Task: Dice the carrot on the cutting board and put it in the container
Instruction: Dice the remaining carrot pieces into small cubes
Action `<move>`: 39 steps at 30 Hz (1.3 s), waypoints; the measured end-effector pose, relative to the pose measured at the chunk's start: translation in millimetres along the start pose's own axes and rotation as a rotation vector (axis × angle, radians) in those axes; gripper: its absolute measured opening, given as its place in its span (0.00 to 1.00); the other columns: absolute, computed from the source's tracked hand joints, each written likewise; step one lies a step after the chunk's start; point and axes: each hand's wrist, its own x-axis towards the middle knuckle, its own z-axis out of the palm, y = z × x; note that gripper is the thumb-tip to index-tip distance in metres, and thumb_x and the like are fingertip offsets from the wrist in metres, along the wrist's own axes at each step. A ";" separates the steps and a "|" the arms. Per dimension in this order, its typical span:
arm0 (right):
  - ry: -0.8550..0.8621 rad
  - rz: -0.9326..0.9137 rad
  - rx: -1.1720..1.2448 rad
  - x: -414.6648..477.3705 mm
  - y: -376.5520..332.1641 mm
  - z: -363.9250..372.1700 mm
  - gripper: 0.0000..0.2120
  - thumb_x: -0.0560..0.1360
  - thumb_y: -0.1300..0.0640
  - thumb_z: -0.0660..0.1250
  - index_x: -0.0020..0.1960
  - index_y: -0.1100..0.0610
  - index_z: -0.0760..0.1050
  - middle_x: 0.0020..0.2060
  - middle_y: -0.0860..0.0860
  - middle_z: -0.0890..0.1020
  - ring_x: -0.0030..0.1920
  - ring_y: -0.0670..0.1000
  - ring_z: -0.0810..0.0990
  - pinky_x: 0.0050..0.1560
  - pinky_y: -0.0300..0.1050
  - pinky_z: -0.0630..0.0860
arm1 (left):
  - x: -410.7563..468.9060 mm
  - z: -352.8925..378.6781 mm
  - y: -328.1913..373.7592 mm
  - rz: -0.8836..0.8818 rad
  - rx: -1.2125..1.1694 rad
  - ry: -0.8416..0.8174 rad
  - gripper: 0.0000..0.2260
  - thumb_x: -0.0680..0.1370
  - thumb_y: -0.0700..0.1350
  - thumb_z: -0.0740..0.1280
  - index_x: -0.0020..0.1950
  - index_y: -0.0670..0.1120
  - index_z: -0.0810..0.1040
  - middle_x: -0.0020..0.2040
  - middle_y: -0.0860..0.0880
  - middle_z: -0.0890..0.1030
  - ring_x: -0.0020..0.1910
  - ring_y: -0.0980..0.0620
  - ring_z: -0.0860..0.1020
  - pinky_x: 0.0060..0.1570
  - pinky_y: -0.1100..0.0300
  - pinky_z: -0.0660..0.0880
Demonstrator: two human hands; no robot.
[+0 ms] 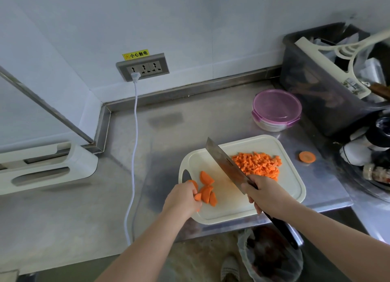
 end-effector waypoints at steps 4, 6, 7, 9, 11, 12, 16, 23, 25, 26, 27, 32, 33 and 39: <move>-0.005 -0.002 0.004 0.8 -1.0 -0.5 0.08 0.81 0.54 0.58 0.44 0.51 0.70 0.36 0.52 0.80 0.27 0.45 0.75 0.27 0.32 0.69 | 4.8 -9.1 -8.9 -0.004 -0.195 -0.014 0.09 0.74 0.44 0.69 0.37 0.52 0.72 0.38 0.54 0.80 0.41 0.53 0.80 0.41 0.61 0.74; -0.003 0.003 0.005 0.3 0.2 -1.8 0.08 0.81 0.54 0.58 0.44 0.52 0.70 0.36 0.52 0.80 0.27 0.45 0.75 0.27 0.33 0.70 | 10.6 -17.0 -5.6 -0.017 -0.392 -0.001 0.06 0.75 0.42 0.70 0.41 0.51 0.75 0.38 0.53 0.81 0.39 0.50 0.82 0.44 0.56 0.79; -0.001 0.008 0.006 0.0 1.0 -2.5 0.08 0.81 0.54 0.58 0.44 0.52 0.71 0.36 0.52 0.80 0.26 0.45 0.75 0.28 0.33 0.70 | 13.9 -19.7 -1.3 -0.040 -0.484 0.013 0.04 0.75 0.41 0.69 0.45 0.48 0.76 0.38 0.51 0.81 0.40 0.48 0.82 0.45 0.54 0.80; 0.008 0.013 0.008 -1.0 2.2 -4.0 0.09 0.81 0.54 0.58 0.43 0.52 0.70 0.35 0.52 0.79 0.26 0.45 0.75 0.28 0.34 0.71 | 21.9 -23.0 9.3 -0.097 -0.601 0.045 0.06 0.76 0.38 0.68 0.51 0.46 0.76 0.37 0.50 0.79 0.39 0.47 0.82 0.44 0.55 0.80; 0.017 0.016 0.017 -2.2 2.5 -5.5 0.09 0.81 0.55 0.58 0.42 0.52 0.70 0.34 0.51 0.79 0.25 0.45 0.75 0.28 0.34 0.71 | 32.3 -24.9 17.1 -0.129 -0.640 0.110 0.08 0.76 0.38 0.67 0.53 0.46 0.75 0.38 0.49 0.79 0.36 0.51 0.81 0.42 0.58 0.80; 0.019 0.016 0.024 -2.6 2.5 -6.4 0.09 0.81 0.55 0.58 0.42 0.52 0.70 0.34 0.51 0.79 0.24 0.45 0.74 0.28 0.34 0.71 | 37.7 -26.4 19.5 -0.141 -0.661 0.159 0.08 0.76 0.37 0.67 0.54 0.46 0.75 0.39 0.50 0.80 0.34 0.53 0.81 0.43 0.57 0.80; 0.022 0.023 0.039 -4.7 3.3 -7.5 0.09 0.81 0.55 0.58 0.43 0.53 0.71 0.34 0.51 0.78 0.23 0.45 0.74 0.27 0.34 0.71 | 54.9 -27.6 26.9 -0.141 -0.753 0.188 0.06 0.77 0.36 0.66 0.52 0.44 0.75 0.40 0.49 0.81 0.34 0.55 0.81 0.47 0.55 0.80; 0.039 0.024 0.064 -6.3 7.4 -9.6 0.09 0.81 0.56 0.58 0.43 0.54 0.71 0.33 0.51 0.78 0.23 0.44 0.73 0.26 0.34 0.71 | 53.1 -29.0 26.4 0.010 -0.298 0.141 0.06 0.76 0.40 0.67 0.49 0.51 0.78 0.48 0.54 0.77 0.46 0.54 0.77 0.41 0.62 0.74; 0.034 0.029 0.072 -6.1 8.8 -10.0 0.08 0.81 0.56 0.58 0.43 0.54 0.71 0.34 0.52 0.78 0.23 0.45 0.73 0.27 0.34 0.71 | 50.9 -29.8 19.9 0.217 0.031 0.025 0.10 0.76 0.40 0.67 0.54 0.53 0.78 0.57 0.52 0.74 0.54 0.52 0.76 0.50 0.57 0.76; 0.032 0.031 0.070 -5.8 9.2 -10.1 0.08 0.81 0.56 0.58 0.44 0.54 0.71 0.34 0.52 0.78 0.23 0.45 0.73 0.27 0.34 0.71 | 50.0 -30.2 18.8 0.318 0.198 -0.034 0.14 0.76 0.41 0.66 0.59 0.53 0.76 0.60 0.52 0.71 0.59 0.51 0.73 0.55 0.54 0.74; 0.031 0.031 0.066 -5.4 9.3 -10.2 0.08 0.81 0.56 0.58 0.44 0.54 0.71 0.34 0.52 0.78 0.23 0.45 0.73 0.27 0.34 0.71 | 49.2 -31.1 19.4 0.403 0.336 -0.065 0.16 0.76 0.41 0.66 0.63 0.53 0.74 0.63 0.51 0.69 0.62 0.50 0.70 0.56 0.54 0.73; 0.014 0.045 0.071 -4.3 10.1 -10.3 0.08 0.81 0.56 0.58 0.44 0.53 0.71 0.35 0.52 0.78 0.23 0.45 0.73 0.27 0.34 0.72 | 53.8 -35.8 33.5 0.597 0.688 -0.056 0.14 0.75 0.42 0.67 0.61 0.49 0.74 0.59 0.48 0.69 0.60 0.46 0.69 0.56 0.55 0.69; 0.011 0.049 0.070 -4.3 10.2 -10.5 0.08 0.81 0.56 0.58 0.44 0.53 0.71 0.35 0.52 0.78 0.23 0.45 0.73 0.27 0.35 0.72 | 55.6 -36.9 35.6 0.611 0.725 -0.061 0.13 0.75 0.42 0.67 0.60 0.49 0.74 0.59 0.48 0.69 0.59 0.46 0.69 0.56 0.55 0.68; 0.013 0.051 0.076 -5.3 10.5 -12.3 0.09 0.81 0.56 0.58 0.43 0.51 0.70 0.34 0.51 0.78 0.22 0.44 0.73 0.26 0.34 0.71 | 61.7 -42.2 44.3 0.728 0.906 -0.089 0.11 0.74 0.45 0.67 0.56 0.46 0.77 0.57 0.47 0.70 0.58 0.46 0.70 0.56 0.54 0.68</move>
